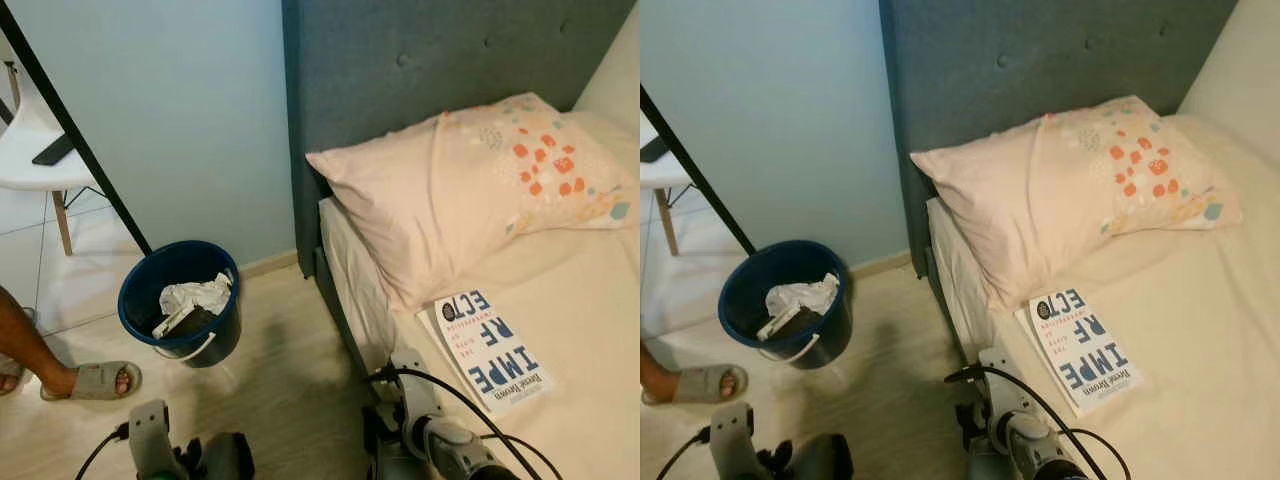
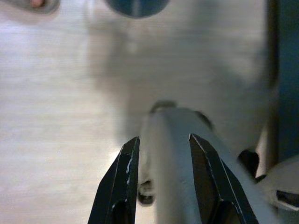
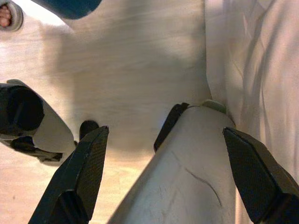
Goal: Clean up the room
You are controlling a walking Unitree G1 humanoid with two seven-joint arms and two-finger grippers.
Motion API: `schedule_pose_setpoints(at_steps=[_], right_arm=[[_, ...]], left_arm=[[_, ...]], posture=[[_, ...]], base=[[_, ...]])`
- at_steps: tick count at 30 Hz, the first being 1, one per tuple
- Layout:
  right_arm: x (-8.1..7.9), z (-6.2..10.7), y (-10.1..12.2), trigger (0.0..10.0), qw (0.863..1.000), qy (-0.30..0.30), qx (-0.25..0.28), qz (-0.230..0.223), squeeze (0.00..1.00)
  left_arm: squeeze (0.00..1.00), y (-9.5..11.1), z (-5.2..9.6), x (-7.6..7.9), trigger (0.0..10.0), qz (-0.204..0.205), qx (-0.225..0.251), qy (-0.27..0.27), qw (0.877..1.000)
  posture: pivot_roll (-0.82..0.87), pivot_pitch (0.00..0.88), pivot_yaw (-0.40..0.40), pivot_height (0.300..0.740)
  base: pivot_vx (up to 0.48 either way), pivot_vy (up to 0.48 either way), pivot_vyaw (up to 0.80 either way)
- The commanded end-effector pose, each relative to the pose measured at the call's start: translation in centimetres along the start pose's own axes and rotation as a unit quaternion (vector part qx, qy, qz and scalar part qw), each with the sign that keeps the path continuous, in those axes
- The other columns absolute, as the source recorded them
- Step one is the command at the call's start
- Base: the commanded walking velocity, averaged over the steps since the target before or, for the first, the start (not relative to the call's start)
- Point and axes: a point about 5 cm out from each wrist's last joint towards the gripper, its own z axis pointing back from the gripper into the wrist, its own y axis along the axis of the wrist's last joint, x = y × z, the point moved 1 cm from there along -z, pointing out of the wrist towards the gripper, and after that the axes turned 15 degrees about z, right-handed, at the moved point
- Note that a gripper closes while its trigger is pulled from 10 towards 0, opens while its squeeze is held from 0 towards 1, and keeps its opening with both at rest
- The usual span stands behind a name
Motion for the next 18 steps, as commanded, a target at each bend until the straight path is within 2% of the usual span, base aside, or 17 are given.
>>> schedule_pose_setpoints(at_steps=[1,8,9,12,18], right_arm=[[-0.3,0.4,-2.1,10.0,0.999,0.003,-0.038,-0.01,0.0],[-0.2,0.5,-2.3,10.0,0.999,-0.002,-0.042,-0.006,0.0],[-0.2,0.5,-2.4,10.0,0.999,-0.002,-0.043,-0.004,0.0],[-0.2,0.5,-2.5,10.0,0.999,-0.003,-0.045,-0.004,0.0],[-0.1,0.5,-2.6,10.0,0.999,-0.009,-0.047,-0.004,0.0]], left_arm=[[0.0,-1.7,0.4,-0.8,10.0,0.008,-0.029,0.016,0.999],[0.0,-1.5,0.2,-0.1,10.0,0.008,-0.026,0.01,1.0],[0.0,-1.2,0.0,0.8,10.0,-0.001,-0.025,-0.003,1.0],[0.0,-1.0,-0.2,1.6,10.0,-0.015,-0.025,-0.016,0.999],[0.0,-1.0,-0.3,1.9,10.0,-0.025,-0.028,-0.024,0.999]], posture=[[-0.12,0.0,0.025,0.69],[-0.11,0.0,0.022,0.715],[-0.12,0.0,0.022,0.725],[-0.12,0.0,0.026,0.74],[-0.12,0.0,0.029,0.74]], base=[[0.0,0.0,0.0],[0.0,0.0,0.0],[0.0,0.0,0.0],[0.0,0.0,0.0],[0.0,0.0,0.0]])
